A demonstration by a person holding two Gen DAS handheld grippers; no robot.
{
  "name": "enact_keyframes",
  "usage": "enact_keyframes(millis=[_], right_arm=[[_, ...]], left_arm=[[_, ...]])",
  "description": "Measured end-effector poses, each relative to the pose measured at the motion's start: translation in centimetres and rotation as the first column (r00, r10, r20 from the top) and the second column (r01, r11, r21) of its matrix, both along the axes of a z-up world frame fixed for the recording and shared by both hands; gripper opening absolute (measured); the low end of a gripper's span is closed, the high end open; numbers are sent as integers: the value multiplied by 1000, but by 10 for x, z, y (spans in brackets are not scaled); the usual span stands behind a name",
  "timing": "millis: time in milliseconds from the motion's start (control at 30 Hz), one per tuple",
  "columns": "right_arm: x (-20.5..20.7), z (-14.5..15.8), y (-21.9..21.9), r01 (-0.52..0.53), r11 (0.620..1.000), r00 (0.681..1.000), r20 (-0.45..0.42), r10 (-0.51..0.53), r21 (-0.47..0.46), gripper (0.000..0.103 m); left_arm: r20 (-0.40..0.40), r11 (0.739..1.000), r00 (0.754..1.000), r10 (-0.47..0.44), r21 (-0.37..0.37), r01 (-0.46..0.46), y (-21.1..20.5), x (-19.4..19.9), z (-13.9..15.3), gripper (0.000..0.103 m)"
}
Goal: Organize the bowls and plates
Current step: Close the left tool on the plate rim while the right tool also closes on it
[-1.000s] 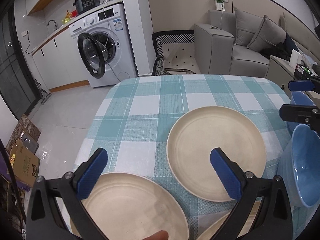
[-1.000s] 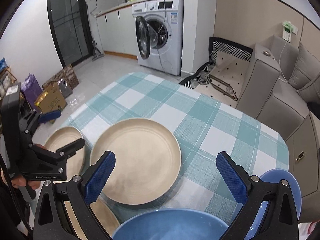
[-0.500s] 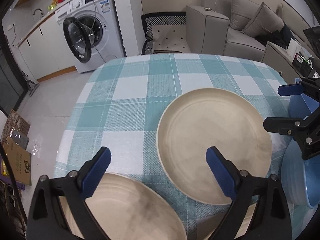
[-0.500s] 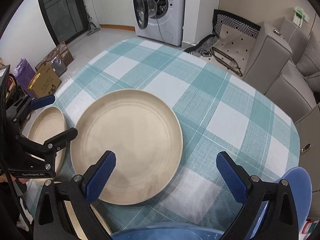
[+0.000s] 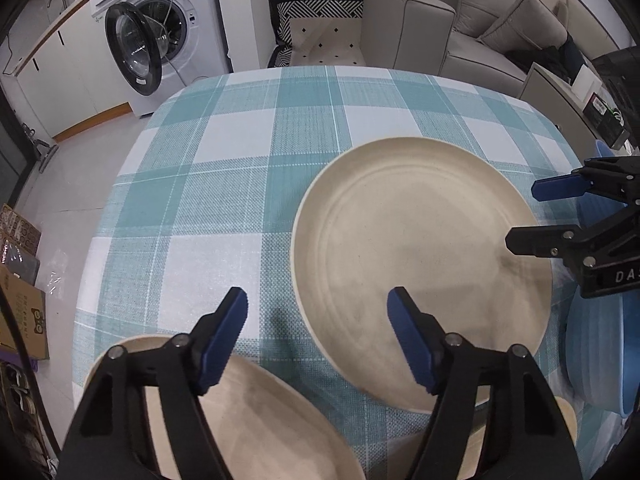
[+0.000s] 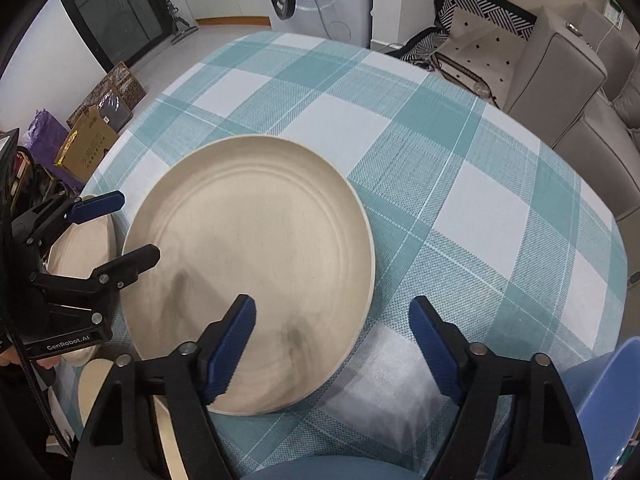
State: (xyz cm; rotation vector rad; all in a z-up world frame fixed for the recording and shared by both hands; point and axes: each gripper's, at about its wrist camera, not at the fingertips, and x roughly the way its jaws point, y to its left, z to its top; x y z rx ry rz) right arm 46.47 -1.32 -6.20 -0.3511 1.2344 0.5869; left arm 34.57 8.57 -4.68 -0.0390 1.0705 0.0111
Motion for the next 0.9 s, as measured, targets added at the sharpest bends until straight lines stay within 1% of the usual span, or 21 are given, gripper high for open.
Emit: enact_keyframes(millis=[67,133,200,233,300,367,400,467,533,567,633,700,800,900], right_arm=[[1,-4,1,-2,1000,1000,-10,2,-3,70],[2,-7,3,-4,1000,1000,-21,4,-4,61],[1,-8,4,-4,1000,1000,-30,4,-4,57],[1,-9,5,-3,1000,1000,-31,3,-6,54],[0,-10,5,-6,1000,999,-33,6,-10,49],[-1,-10,6,-6,1000,1000,-29,6,-20,47],[-1,-10,5,-6,1000,1000,-29,5,-20,46],[-2,-10,5,-8,1000,1000,-26,7,-27,43],[-2,-10,3,-10,999,1000,-24,9,-38,36],[-2,-9,3,-10,999,1000,-20,9,-42,35],[-2,-9,1,-8,999,1000,-11,7,-50,29],[-3,-9,-2,-6,998,1000,-6,5,-55,27],[-4,-9,-4,-3,998,1000,16,4,-65,23],[-5,-9,-6,6,998,1000,25,-4,-63,22]], left_arm=[[-10,1000,1000,-6,3,6,0,0,-2,65],[-19,1000,1000,-12,1,12,-1,0,-4,63],[-25,1000,999,-21,5,21,-2,-1,-5,56],[-26,1000,999,-24,6,24,-2,-1,-5,56],[-29,999,999,-31,7,31,-3,-1,-6,50],[-34,999,999,-33,4,34,-4,-2,-6,47],[-34,999,999,-37,4,37,-4,-2,-7,43],[-39,999,998,-49,7,49,-7,-3,-7,40],[-38,998,997,-61,13,61,-10,-4,-8,38],[-37,998,998,-59,26,60,-11,-4,-8,36],[-35,998,998,-54,34,55,-11,-4,-7,34],[-33,998,998,-52,43,53,-11,-4,-7,29],[-24,997,998,-53,56,55,-12,-4,-5,28],[-11,997,999,-50,58,50,-13,-5,-2,28]])
